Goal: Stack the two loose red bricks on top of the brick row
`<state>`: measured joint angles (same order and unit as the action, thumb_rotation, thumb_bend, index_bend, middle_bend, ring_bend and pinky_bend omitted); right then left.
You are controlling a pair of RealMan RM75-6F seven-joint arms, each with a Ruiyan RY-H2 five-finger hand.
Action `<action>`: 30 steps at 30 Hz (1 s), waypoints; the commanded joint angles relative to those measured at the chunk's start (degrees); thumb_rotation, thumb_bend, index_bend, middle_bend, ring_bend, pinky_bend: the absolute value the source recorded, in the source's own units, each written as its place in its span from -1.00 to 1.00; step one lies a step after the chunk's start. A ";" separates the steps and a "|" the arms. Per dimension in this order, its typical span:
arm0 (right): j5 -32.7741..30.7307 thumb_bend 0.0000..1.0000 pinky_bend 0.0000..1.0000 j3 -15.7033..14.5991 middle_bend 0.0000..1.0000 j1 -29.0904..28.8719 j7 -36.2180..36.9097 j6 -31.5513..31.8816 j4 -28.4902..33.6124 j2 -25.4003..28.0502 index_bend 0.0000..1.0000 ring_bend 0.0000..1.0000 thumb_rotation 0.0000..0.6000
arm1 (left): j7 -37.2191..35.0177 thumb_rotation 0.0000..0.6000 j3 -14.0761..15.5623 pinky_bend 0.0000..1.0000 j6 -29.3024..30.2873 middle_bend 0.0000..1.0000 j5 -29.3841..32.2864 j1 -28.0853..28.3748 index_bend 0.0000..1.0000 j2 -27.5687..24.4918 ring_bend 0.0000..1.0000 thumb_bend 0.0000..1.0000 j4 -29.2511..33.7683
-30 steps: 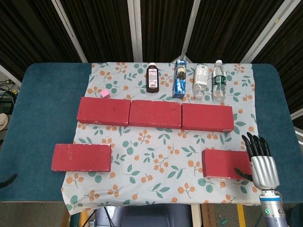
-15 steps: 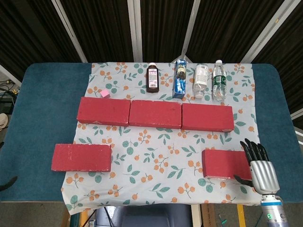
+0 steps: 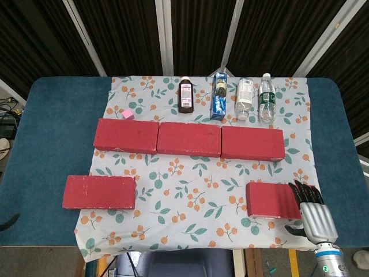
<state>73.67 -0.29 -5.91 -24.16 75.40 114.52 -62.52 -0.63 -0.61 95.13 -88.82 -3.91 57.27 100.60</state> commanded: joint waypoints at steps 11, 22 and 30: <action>-22.14 -0.70 -1.00 3.77 -1.00 -10.22 -16.72 -7.90 8.97 0.89 -1.00 -1.00 1.00 | 0.56 1.00 -0.06 -0.73 -0.50 -0.89 -0.07 0.21 -0.78 0.18 -1.00 -1.00 0.08; -29.95 -0.70 -1.00 5.20 -1.00 -15.52 -21.03 -7.15 6.12 -4.26 -1.00 -1.00 1.00 | 0.93 1.00 -0.18 -0.73 -0.54 -0.89 -0.05 0.21 -0.78 0.39 -1.00 -1.00 0.14; -33.41 -0.70 -1.00 5.03 -1.00 -17.78 -22.07 -6.63 4.75 -6.17 -1.00 -1.00 1.00 | 1.21 1.00 -0.40 -0.73 -0.61 -0.89 0.22 0.26 -0.78 0.59 -1.00 -1.00 0.14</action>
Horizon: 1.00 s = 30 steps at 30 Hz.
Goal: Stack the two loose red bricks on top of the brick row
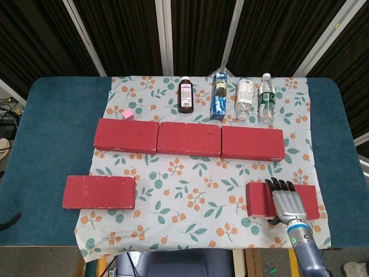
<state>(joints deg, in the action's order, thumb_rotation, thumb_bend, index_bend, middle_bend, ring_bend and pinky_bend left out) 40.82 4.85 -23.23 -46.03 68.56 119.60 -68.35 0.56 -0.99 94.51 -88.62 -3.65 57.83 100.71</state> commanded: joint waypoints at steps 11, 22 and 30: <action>-4.01 -0.70 -1.00 -0.27 -1.00 -2.73 -0.48 0.45 -2.54 -1.04 -1.00 -1.00 1.00 | 0.70 1.00 -0.04 -0.73 -0.21 -0.89 0.07 0.05 -0.78 0.24 -1.00 -1.00 0.26; -6.14 -0.70 -1.00 -1.28 -1.00 -3.62 1.21 -0.56 -4.55 -0.18 -1.00 -1.00 1.00 | 2.82 1.00 -0.04 -0.73 -0.87 -0.89 0.08 0.40 -0.78 0.87 -1.00 -1.00 0.66; -6.67 -0.70 -1.00 -2.14 -1.00 -4.08 2.67 -1.56 -5.86 0.42 -1.00 -1.00 1.00 | 3.92 1.00 -0.02 -0.73 -0.99 -0.89 0.10 0.44 -0.77 1.18 -1.00 -1.00 0.82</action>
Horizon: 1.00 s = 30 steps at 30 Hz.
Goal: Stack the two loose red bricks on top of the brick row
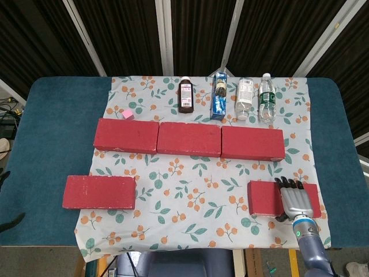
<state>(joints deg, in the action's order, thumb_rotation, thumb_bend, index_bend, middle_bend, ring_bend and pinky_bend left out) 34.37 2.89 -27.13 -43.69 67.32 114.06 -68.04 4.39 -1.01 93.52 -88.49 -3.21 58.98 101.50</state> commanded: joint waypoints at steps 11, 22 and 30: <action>-0.08 -0.70 -1.00 -1.10 -0.89 -0.93 1.90 -1.45 -2.48 -0.47 -1.00 -1.00 1.00 | 0.57 1.00 0.05 -0.73 -0.01 -0.89 -0.07 -0.03 -0.77 0.13 -1.00 -1.00 0.17; 1.74 -0.70 -1.00 -1.99 -0.44 -1.31 1.84 -0.05 -2.54 -0.67 -0.65 -0.82 1.00 | 0.01 1.00 0.16 -0.73 0.02 -0.90 -0.43 -0.04 -0.76 0.02 -1.00 -1.00 0.00; 1.86 -0.70 -1.00 -1.97 -0.42 -1.89 1.92 0.30 -1.39 0.34 -0.53 -0.82 1.00 | -0.08 1.00 0.25 -0.73 0.08 -0.89 -0.67 -0.07 -0.76 -0.05 -1.00 -1.00 -0.09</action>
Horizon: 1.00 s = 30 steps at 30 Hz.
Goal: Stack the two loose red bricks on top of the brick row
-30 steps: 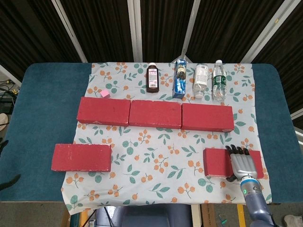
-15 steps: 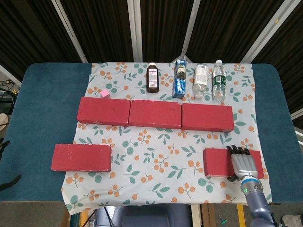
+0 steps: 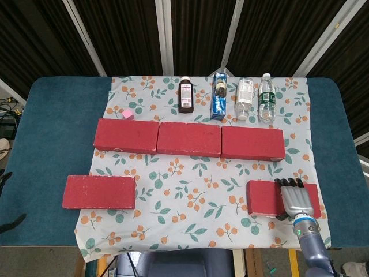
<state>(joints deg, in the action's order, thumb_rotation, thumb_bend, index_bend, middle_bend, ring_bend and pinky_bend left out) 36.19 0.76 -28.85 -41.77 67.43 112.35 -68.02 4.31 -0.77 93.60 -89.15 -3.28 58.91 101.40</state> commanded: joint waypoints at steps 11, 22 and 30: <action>-4.53 -0.70 -1.00 6.25 -0.42 -5.48 -1.40 -0.27 8.78 8.12 -0.53 -0.82 1.00 | -0.68 1.00 -0.23 -0.73 0.19 -0.89 0.07 0.02 -0.76 -0.03 -1.00 -1.00 -0.05; -28.30 -0.70 -1.00 17.22 -0.42 -22.94 -8.22 -4.90 9.29 10.93 -0.53 -0.82 1.00 | -0.36 1.00 -0.52 -0.73 -0.47 -0.89 0.75 0.37 -0.76 0.28 -1.00 -1.00 -0.24; -51.52 -0.70 -1.00 20.17 -0.42 -39.05 -17.45 -4.84 -3.66 1.46 -0.53 -0.82 1.00 | 1.06 1.00 -1.20 -0.73 -2.36 -0.89 2.38 1.46 -0.76 1.04 -1.00 -1.00 -0.29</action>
<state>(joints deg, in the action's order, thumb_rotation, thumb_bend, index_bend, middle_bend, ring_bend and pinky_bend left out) -6.07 18.67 -59.96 -53.93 62.72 116.04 -61.19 5.28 -1.79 91.51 -87.09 -2.00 59.83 101.10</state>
